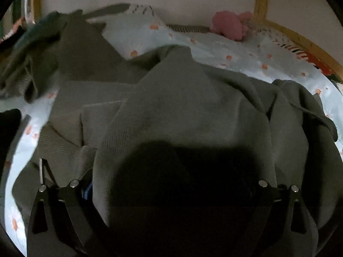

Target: Fold large clothes

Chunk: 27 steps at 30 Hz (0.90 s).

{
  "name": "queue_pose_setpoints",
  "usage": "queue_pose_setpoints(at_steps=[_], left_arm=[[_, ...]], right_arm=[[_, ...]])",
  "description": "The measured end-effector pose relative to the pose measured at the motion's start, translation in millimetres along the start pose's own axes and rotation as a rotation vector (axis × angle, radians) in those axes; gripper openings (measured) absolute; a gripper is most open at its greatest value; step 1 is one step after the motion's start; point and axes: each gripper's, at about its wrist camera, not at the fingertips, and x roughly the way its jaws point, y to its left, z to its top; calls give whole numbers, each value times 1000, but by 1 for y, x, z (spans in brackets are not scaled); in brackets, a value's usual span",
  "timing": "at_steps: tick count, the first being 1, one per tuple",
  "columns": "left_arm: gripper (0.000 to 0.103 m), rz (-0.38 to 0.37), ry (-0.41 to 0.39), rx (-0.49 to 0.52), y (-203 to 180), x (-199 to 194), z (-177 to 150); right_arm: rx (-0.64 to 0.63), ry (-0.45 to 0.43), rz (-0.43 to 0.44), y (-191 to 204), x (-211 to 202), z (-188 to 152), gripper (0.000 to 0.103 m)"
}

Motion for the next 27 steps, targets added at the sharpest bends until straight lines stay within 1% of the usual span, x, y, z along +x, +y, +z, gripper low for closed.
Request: queue_pose_setpoints(at_steps=[1, 2, 3, 4, 5, 7, 8, 9, 10, 11, 12, 13, 15, 17, 19, 21, 23, 24, 25, 26, 27], left_arm=[[96, -3, -4, -5, -1, 0, -1], [96, -10, -14, -15, 0, -3, -2], [96, -22, -41, -39, 4, -9, -4], [96, -29, -65, -62, 4, -10, -3], [96, -33, -84, -82, 2, -5, 1], [96, -47, -124, -127, 3, -16, -2], [96, -46, -134, -140, 1, -19, -4], [96, -40, -138, -146, 0, -20, -6], [96, -41, -129, -147, -1, -16, -5], [96, -38, -121, -145, -2, -14, -7], [96, -26, -120, -135, -5, -12, -10], [96, -24, -123, -132, -2, -11, -9], [96, -25, -120, -132, -1, -12, -9], [96, -29, -113, -130, 0, -12, -8], [96, -27, -109, -122, 1, -12, -7], [96, -22, -111, -120, 0, -13, -9], [96, -12, -115, -128, -1, -17, -11], [96, -15, -129, -143, 1, -21, -12], [96, -26, -149, -166, 4, -27, -12], [96, -39, -176, -202, 8, -35, -12], [96, -51, -201, -242, 13, -42, -10]], right_arm=[[11, -16, 35, 4, 4, 9, 90], [20, -24, 52, 6, 7, 15, 88], [41, -40, 71, 9, 10, 26, 82], [45, -46, 76, 14, 13, 32, 65], [13, -55, 97, 26, 9, 40, 56], [-41, -78, 123, 47, -4, 50, 49], [-43, -73, 139, 51, -10, 51, 49], [-42, -60, 137, 52, -12, 53, 50], [-42, -34, 103, 49, -11, 52, 58], [-29, 9, 66, 44, -7, 49, 83], [15, 67, 68, 35, -4, 38, 92], [49, 87, 60, 29, -7, 25, 93], [32, 92, 59, 26, -8, 15, 93], [25, 81, 91, 30, -17, -3, 92], [19, 69, 150, 36, -18, -8, 92], [-16, 61, 145, 44, -9, -2, 75], [-16, 80, 110, 48, 8, 10, 24], [-34, 59, 106, 56, 12, 20, 21], [-57, 36, 129, 66, 12, 30, 17], [-71, 21, 159, 75, 13, 38, 16], [-100, -24, 253, 91, 7, 51, 15]])
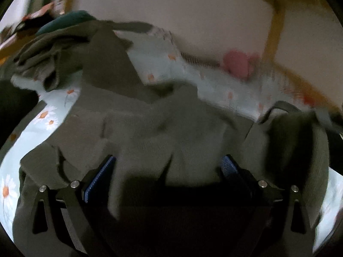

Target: Fold large clothes

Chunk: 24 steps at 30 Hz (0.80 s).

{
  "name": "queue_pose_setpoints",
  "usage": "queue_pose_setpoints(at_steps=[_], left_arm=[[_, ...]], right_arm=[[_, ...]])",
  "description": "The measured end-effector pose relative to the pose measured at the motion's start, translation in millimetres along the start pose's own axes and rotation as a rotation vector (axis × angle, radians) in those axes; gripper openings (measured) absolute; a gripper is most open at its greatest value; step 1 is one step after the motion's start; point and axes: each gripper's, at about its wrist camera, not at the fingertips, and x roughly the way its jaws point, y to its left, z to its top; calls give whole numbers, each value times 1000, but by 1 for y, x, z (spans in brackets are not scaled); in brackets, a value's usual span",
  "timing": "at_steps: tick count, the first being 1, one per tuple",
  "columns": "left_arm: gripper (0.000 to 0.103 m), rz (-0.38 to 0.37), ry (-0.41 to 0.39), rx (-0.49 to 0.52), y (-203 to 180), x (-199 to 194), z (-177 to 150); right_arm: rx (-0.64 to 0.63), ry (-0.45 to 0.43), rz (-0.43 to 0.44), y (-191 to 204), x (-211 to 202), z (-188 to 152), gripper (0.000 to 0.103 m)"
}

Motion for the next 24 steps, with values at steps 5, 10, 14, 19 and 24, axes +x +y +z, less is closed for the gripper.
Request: queue_pose_setpoints(at_steps=[5, 10, 14, 19, 24], left_arm=[[96, -29, -176, -174, 19, -39, 34], [96, 110, 32, 57, 2, 9, 9], [96, 119, 110, 149, 1, 21, -23], [96, 27, 74, 15, 4, -17, 6], [97, 34, 3, 81, -24, -19, 50]], right_arm=[[-203, -207, 423, 30, -46, 32, 15], [-49, -32, 65, -62, -57, -18, 15], [-22, 80, -296, -114, -79, -88, 18], [-294, -233, -582, -17, -128, -67, 100], [-472, -217, -709, 51, -72, -44, 100]])
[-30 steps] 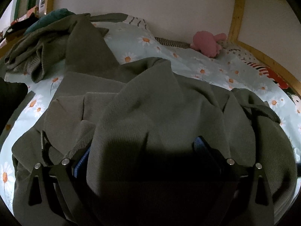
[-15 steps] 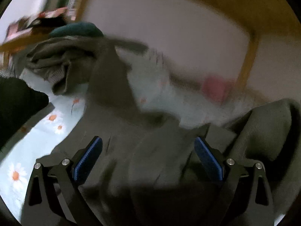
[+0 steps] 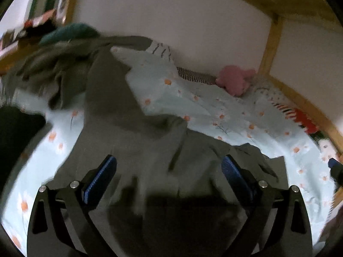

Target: Fold large clothes

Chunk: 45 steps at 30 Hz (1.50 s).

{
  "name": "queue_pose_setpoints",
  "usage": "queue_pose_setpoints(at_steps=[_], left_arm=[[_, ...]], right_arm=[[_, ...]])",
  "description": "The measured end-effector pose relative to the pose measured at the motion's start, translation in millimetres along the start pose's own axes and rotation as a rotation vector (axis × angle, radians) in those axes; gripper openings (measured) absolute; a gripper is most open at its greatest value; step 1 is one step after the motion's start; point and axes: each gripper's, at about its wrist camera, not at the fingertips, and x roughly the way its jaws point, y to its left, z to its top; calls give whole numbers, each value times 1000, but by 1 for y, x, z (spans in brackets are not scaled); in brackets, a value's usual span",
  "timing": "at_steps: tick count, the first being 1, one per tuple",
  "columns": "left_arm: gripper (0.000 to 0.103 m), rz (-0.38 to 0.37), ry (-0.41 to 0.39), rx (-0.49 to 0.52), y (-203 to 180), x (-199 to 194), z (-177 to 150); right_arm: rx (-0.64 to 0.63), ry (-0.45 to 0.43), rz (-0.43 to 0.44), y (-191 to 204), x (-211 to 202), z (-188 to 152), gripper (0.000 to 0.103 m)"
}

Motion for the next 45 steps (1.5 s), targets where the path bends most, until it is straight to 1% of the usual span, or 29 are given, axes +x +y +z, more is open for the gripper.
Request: queue_pose_setpoints(at_steps=[1, 2, 3, 4, 5, 6, 7, 8, 9, 12, 13, 14, 15, 16, 17, 20, 22, 23, 24, 26, 27, 28, 31, 34, 39, 43, 45], left_arm=[[97, 36, 36, 44, -5, 17, 1], [97, 97, 108, 103, -8, 45, -1], [97, 173, 219, 172, -9, 85, -11], [99, 188, 299, 201, -6, 110, -24], [99, 133, 316, 169, 2, 122, -34], [99, 80, 274, 70, 17, 119, -32], [99, 81, 282, 74, 18, 120, -31], [99, 87, 279, 98, 15, 121, -32], [99, 90, 268, 102, 14, 120, -33], [99, 97, 244, 108, 14, 120, -36], [99, 101, 237, 111, 14, 121, -37], [99, 104, 233, 114, 13, 122, -37], [99, 107, 229, 117, 13, 122, -37], [99, 111, 227, 121, 12, 122, -38], [99, 112, 226, 122, 12, 123, -37], [99, 104, 234, 118, 11, 116, -38], [99, 84, 255, 113, 15, 108, -36], [98, 68, 272, 117, 16, 105, -35], [98, 54, 280, 136, 18, 93, -35], [98, 48, 215, 145, 22, 63, -44], [98, 42, 173, 154, 24, 42, -51], [98, 41, 159, 166, 26, 29, -59], [98, 35, 149, 180, 30, -3, -80], [98, 29, 141, 158, 39, -34, -99], [98, 36, 154, 96, 56, -66, -121], [98, 43, 165, 53, 62, -82, -148], [98, 50, 187, 39, 65, -86, -162]], right_arm=[[11, 55, 20, 10, 21, 0, 100], [22, 110, 46, 16, 44, -9, 100], [21, 198, 28, 24, 79, -23, 100], [2, 289, -34, 28, 114, -41, 100], [-63, 342, -116, 30, 147, -64, 101], [-153, 283, -181, 37, 151, -75, 101], [-201, 228, -214, 42, 147, -82, 101], [-190, 231, -231, 44, 143, -81, 100], [-147, 245, -223, 46, 134, -75, 100], [-103, 186, -114, 55, 96, -68, 100], [-112, 217, -96, 55, 95, -74, 100], [-128, 248, -101, 63, 110, -78, 100], [-189, 265, -127, 67, 125, -90, 100], [-234, 212, -133, 71, 128, -94, 101], [-232, 181, -133, 72, 129, -95, 101], [-221, 192, -132, 72, 131, -90, 101], [-211, 162, -107, 68, 124, -92, 101], [-204, 150, -92, 62, 118, -102, 100], [-195, 139, -62, 57, 108, -103, 100], [-171, 114, 0, 55, 92, -105, 100], [-163, 113, 14, 56, 88, -106, 100], [-155, 112, 25, 57, 84, -106, 100], [-117, 115, 35, 61, 77, -109, 100], [-83, 124, 36, 62, 65, -117, 100], [-89, 121, 27, 63, 39, -139, 100], [-67, 129, 36, 58, 22, -160, 100], [-63, 143, 30, 54, 14, -173, 100]])
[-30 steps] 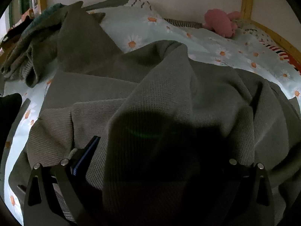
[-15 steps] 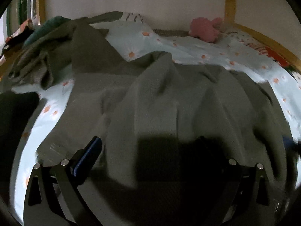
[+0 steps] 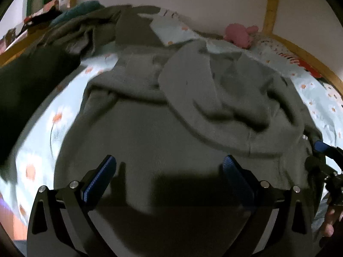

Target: Fold large clothes

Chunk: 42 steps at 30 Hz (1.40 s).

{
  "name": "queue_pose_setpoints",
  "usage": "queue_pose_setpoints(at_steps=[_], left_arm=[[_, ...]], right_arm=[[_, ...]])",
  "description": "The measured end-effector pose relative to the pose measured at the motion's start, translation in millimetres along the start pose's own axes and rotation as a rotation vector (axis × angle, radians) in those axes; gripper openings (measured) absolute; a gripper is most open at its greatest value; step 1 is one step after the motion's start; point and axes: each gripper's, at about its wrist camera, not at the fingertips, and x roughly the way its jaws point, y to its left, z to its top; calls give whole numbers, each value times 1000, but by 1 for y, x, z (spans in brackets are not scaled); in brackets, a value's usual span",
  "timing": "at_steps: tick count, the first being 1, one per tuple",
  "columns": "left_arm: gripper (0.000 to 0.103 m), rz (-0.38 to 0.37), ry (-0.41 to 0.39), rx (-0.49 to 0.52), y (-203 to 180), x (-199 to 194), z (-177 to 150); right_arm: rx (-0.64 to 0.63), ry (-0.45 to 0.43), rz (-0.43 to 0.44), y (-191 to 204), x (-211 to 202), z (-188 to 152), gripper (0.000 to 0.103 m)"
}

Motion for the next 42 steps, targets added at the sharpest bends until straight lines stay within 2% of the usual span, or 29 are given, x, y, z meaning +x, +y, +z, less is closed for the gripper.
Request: queue_pose_setpoints(at_steps=[4, 8, 13, 17, 20, 23, 26, 30, 31, 35, 38, 39, 41, 42], left_arm=[[98, -7, 26, -10, -4, -7, -27], [98, -13, 14, 14, -7, -19, -46], [98, -65, -59, 27, 2, -36, -70], [98, -105, -92, -62, 34, -45, -92], [98, -117, -96, -161, 75, -47, -108], [98, -180, -104, -246, 114, -49, -127], [98, -265, -17, -306, 138, -38, -144], [98, -310, 5, -329, 149, -31, -163], [98, -349, 25, -344, 150, -26, -168], [98, -436, 69, -369, 147, -15, -171], [98, -472, 99, -349, 136, -10, -168], [97, -495, 120, -345, 132, -9, -168], [86, -562, 126, -345, 127, -15, -167], [60, -582, 127, -342, 125, -18, -165]], right_arm=[[-4, 6, 1, -5, -14, -23, 100], [-6, -23, 31, -12, -36, -46, 100], [-31, -93, 48, -19, -58, -71, 100], [-3, -92, 42, -29, -64, -89, 100], [38, -77, 37, -41, -65, -106, 100], [62, -63, 43, -47, -64, -121, 100], [71, -50, 87, -49, -63, -138, 100], [81, -7, 111, -47, -57, -158, 100], [74, -6, 108, -45, -56, -162, 100], [24, -19, 94, -39, -58, -169, 100], [49, -19, 127, -42, -64, -170, 100], [80, -11, 168, -48, -66, -171, 100], [150, 19, 269, -60, -69, -174, 100], [190, 56, 334, -67, -68, -176, 100]])
